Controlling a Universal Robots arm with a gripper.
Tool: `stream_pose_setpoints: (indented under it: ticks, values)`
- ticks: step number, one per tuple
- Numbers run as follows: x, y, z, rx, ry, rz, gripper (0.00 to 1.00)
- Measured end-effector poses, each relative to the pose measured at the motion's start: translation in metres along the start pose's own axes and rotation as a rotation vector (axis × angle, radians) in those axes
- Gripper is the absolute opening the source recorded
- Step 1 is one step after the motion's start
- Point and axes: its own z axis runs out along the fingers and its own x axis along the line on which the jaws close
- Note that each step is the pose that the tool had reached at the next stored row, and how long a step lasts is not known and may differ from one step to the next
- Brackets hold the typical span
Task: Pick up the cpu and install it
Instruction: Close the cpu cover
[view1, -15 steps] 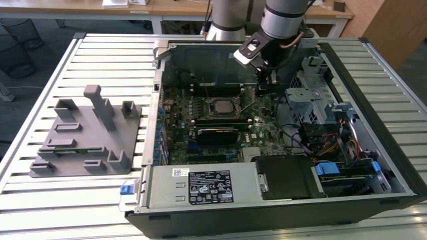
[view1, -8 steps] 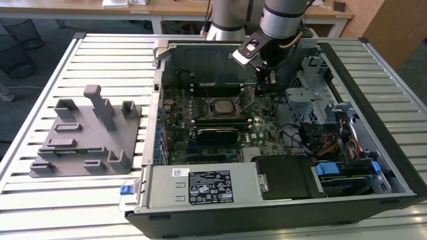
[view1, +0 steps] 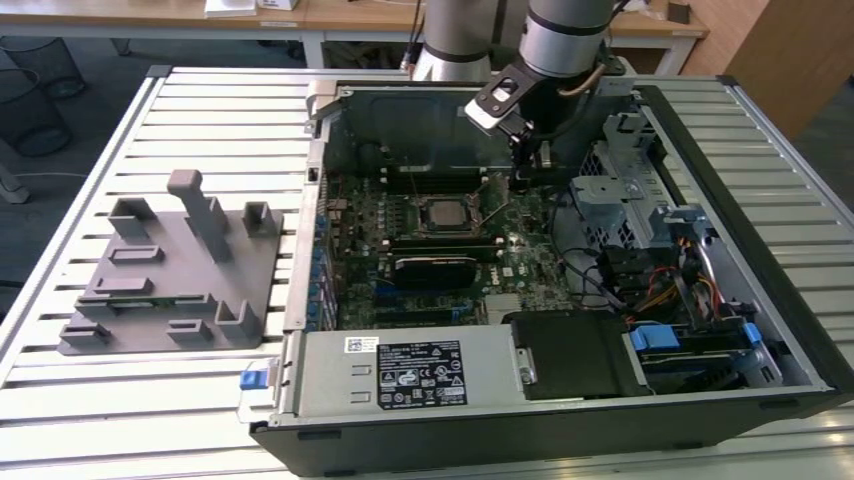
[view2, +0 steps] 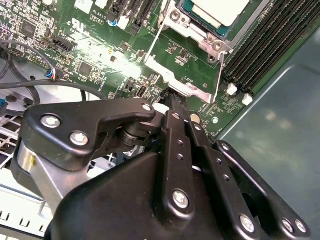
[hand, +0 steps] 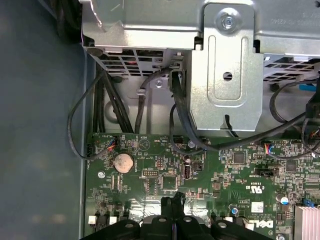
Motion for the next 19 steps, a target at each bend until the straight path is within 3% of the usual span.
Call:
stream_pose_setpoints:
  ticks: [19]
  values:
    - [0.0003,-0.0165,0.0003,0.0000,0.0000,0.000,0.11]
